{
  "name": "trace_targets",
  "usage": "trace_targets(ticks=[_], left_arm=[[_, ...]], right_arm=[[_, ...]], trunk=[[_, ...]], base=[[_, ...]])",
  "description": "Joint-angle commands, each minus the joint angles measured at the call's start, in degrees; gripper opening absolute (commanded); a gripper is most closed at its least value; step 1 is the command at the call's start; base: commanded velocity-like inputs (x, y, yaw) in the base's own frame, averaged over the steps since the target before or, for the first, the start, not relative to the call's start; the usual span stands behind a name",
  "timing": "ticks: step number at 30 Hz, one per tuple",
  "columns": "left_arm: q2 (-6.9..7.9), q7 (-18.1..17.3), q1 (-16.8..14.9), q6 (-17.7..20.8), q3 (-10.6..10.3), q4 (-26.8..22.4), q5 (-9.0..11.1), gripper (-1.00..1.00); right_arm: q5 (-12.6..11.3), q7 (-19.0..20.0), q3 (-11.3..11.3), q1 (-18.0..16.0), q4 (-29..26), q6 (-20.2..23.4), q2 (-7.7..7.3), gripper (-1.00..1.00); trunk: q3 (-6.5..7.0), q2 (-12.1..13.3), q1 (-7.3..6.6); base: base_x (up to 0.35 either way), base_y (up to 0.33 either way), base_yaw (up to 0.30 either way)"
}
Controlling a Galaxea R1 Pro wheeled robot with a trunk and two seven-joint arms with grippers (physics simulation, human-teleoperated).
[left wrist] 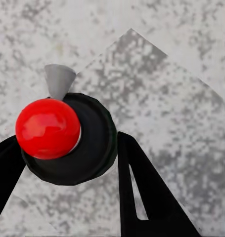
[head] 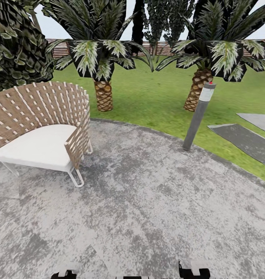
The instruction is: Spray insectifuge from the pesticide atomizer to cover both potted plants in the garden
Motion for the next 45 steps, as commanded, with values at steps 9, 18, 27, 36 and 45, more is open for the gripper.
trace_targets(ticks=[9,18,27,36,45], left_arm=[[0.00,-0.3,0.0,-0.2,0.6,0.0,-0.4,-1.00],[0.00,-0.3,0.1,-0.2,0.6,0.0,-0.4,-1.00],[0.14,-0.3,0.1,-0.2,0.6,0.0,-0.2,-1.00],[0.18,-0.3,0.1,-0.3,0.6,0.0,-0.2,-1.00],[0.18,-0.3,0.1,-0.3,0.6,0.0,-0.2,-1.00]], right_arm=[[0.6,-0.2,-0.4,0.0,0.1,-0.2,0.01,1.00],[0.6,-0.2,-0.4,0.0,0.1,-0.2,0.01,1.00],[0.6,-0.2,-0.4,0.0,0.1,-0.2,0.01,1.00],[0.6,-0.2,-0.4,0.0,0.1,-0.2,0.01,1.00],[0.6,-0.2,-0.4,-0.1,0.1,-0.2,0.01,1.00]], trunk=[[0.17,0.0,-0.01],[0.38,0.0,-0.01],[0.63,0.0,-0.01],[0.97,0.0,-0.01],[1.36,0.0,-0.01]], base=[[0.013,-0.126,-0.300],[0.089,-0.241,-0.300],[0.117,-0.250,-0.300],[0.164,-0.248,-0.300],[0.219,-0.216,-0.300]])
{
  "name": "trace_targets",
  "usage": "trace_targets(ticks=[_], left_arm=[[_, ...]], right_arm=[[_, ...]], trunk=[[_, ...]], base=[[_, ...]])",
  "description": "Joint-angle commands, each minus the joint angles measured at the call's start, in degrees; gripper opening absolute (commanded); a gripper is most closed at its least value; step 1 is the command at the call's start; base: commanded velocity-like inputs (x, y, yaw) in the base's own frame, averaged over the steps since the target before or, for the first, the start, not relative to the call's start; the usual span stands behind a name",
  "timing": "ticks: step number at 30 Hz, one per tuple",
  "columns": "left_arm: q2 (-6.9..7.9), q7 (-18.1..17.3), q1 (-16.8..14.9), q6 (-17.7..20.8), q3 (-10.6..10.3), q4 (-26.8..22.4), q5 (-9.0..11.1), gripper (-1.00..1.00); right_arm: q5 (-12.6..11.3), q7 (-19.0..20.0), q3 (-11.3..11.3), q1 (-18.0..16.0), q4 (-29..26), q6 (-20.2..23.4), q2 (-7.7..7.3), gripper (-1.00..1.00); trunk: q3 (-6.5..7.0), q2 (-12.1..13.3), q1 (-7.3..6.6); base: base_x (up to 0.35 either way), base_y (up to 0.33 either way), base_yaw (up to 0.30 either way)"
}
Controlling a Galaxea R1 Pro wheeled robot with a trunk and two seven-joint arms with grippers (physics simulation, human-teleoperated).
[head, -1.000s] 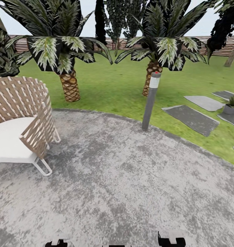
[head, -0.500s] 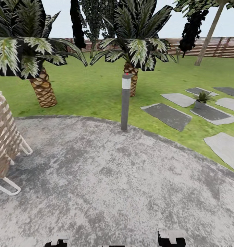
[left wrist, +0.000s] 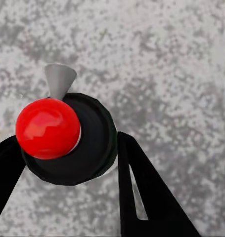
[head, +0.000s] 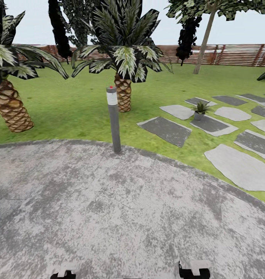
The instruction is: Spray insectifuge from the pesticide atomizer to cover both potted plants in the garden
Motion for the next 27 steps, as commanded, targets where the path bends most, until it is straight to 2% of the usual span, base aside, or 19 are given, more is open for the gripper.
trace_targets(ticks=[1,6,17,27], left_arm=[[0.00,-0.3,0.0,-0.2,0.5,0.0,-0.4,-1.00],[0.00,-0.3,0.0,-0.1,0.5,0.0,-0.4,-1.00],[-0.17,-0.2,0.0,-0.1,0.4,0.0,-0.4,-1.00],[-0.17,-0.2,0.0,-0.1,0.5,0.0,-0.4,-1.00]], right_arm=[[0.6,-0.2,-0.4,0.0,0.1,-0.1,0.01,1.00],[0.6,-0.2,-0.4,0.0,0.1,-0.1,0.01,1.00],[0.6,-0.2,-0.4,0.0,0.1,-0.1,0.01,1.00],[0.6,-0.2,-0.4,0.0,0.1,-0.1,0.01,1.00]], trunk=[[0.00,0.0,0.01],[0.22,0.0,0.01],[0.70,0.0,0.01],[1.13,0.0,0.01]], base=[[0.237,-0.198,-0.300],[0.202,-0.164,-0.300],[0.033,-0.009,-0.300],[0.283,0.000,-0.300]])
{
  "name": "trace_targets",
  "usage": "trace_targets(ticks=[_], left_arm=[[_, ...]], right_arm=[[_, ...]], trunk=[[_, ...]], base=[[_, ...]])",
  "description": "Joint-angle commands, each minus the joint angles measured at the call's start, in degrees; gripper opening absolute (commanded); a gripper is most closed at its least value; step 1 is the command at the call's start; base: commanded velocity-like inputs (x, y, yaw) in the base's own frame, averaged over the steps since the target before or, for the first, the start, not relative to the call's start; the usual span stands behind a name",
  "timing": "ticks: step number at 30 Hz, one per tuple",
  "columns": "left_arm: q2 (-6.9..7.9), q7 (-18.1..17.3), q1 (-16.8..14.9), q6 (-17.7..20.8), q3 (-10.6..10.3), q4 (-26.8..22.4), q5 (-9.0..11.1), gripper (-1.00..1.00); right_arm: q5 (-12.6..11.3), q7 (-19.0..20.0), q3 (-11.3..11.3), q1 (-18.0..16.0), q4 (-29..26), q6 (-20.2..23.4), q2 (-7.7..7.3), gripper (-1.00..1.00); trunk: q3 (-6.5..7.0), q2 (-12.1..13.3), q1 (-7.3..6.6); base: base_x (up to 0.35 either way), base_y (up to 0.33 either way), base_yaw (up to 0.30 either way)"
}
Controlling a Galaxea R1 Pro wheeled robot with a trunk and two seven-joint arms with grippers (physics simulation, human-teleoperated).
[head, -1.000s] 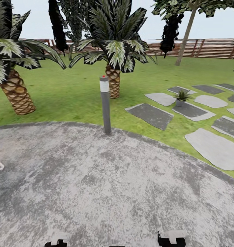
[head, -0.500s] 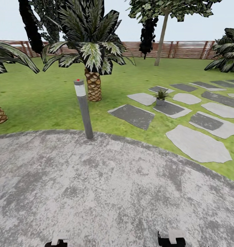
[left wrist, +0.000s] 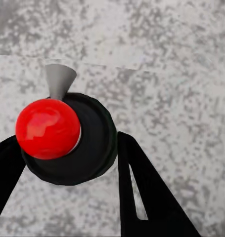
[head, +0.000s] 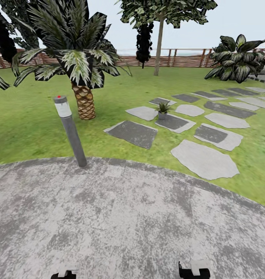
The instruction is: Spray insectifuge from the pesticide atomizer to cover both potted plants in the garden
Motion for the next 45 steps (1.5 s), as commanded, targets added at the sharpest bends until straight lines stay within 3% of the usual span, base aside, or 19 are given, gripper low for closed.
trace_targets(ticks=[1,28,45], left_arm=[[0.00,-0.3,0.0,-0.2,0.5,0.0,-0.4,-1.00],[0.00,-0.3,0.0,-0.2,0.6,0.0,-0.3,-1.00],[0.14,-0.3,0.0,-0.2,0.6,-0.1,-0.2,-1.00]], right_arm=[[0.6,-0.2,-0.4,-0.1,0.1,-0.2,0.01,1.00],[0.6,-0.2,-0.4,0.0,0.2,-0.2,-0.03,1.00],[0.7,-0.2,-0.4,-0.1,0.2,-0.2,0.01,1.00]], trunk=[[0.00,0.0,0.03],[1.73,0.0,0.03],[3.12,0.0,0.03]], base=[[0.337,0.000,-0.294],[0.339,0.000,-0.252],[0.339,0.030,-0.157]])
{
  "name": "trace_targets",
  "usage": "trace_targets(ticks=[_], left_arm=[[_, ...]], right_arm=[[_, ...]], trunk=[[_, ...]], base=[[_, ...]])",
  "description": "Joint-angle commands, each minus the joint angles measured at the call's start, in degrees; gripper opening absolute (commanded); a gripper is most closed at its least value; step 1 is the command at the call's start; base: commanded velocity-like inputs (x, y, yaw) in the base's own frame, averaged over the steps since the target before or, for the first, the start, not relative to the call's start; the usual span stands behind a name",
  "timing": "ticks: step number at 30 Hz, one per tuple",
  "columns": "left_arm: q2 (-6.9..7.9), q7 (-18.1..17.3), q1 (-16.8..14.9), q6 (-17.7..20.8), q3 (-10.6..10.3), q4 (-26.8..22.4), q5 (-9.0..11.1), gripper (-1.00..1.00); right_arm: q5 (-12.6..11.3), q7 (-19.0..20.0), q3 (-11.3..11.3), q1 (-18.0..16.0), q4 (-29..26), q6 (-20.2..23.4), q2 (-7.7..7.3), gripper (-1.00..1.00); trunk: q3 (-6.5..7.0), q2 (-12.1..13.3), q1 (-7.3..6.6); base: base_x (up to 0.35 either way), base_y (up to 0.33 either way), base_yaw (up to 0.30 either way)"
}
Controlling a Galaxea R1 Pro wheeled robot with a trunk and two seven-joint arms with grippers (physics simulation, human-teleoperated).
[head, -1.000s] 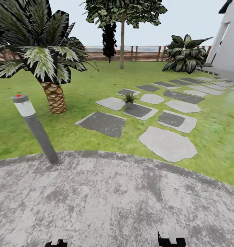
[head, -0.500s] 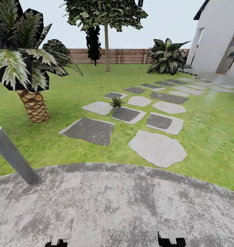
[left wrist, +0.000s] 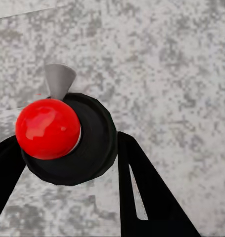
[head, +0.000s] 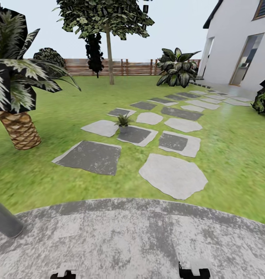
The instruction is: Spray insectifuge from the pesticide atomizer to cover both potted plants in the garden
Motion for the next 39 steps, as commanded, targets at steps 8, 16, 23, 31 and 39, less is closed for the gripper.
trace_targets(ticks=[8,16,23,31,39], left_arm=[[0.04,-0.3,0.0,-0.2,0.5,0.0,-0.4,-1.00],[0.04,-0.3,0.0,-0.2,0.5,0.0,-0.4,-1.00],[0.04,-0.3,0.0,-0.2,0.5,0.0,-0.4,-1.00],[0.04,-0.3,0.0,-0.2,0.5,0.0,-0.4,-1.00],[0.04,-0.3,0.0,-0.2,0.5,0.0,-0.4,-1.00]], right_arm=[[0.6,-0.2,-0.4,0.0,0.1,-0.2,0.01,1.00],[0.6,-0.2,-0.4,0.0,0.1,-0.2,0.01,1.00],[0.6,-0.2,-0.4,0.0,0.1,-0.2,0.01,1.00],[0.6,-0.2,-0.4,0.0,0.1,-0.2,0.01,1.00],[0.6,-0.2,-0.4,0.0,0.1,-0.2,0.01,1.00]], trunk=[[0.65,0.0,0.03],[1.35,0.0,0.03],[1.98,0.0,0.03],[2.69,0.0,0.03],[3.40,0.0,0.03]], base=[[0.339,0.073,-0.116],[0.338,0.110,-0.049],[0.331,0.142,-0.001],[0.309,0.197,0.000],[0.308,0.188,0.000]])
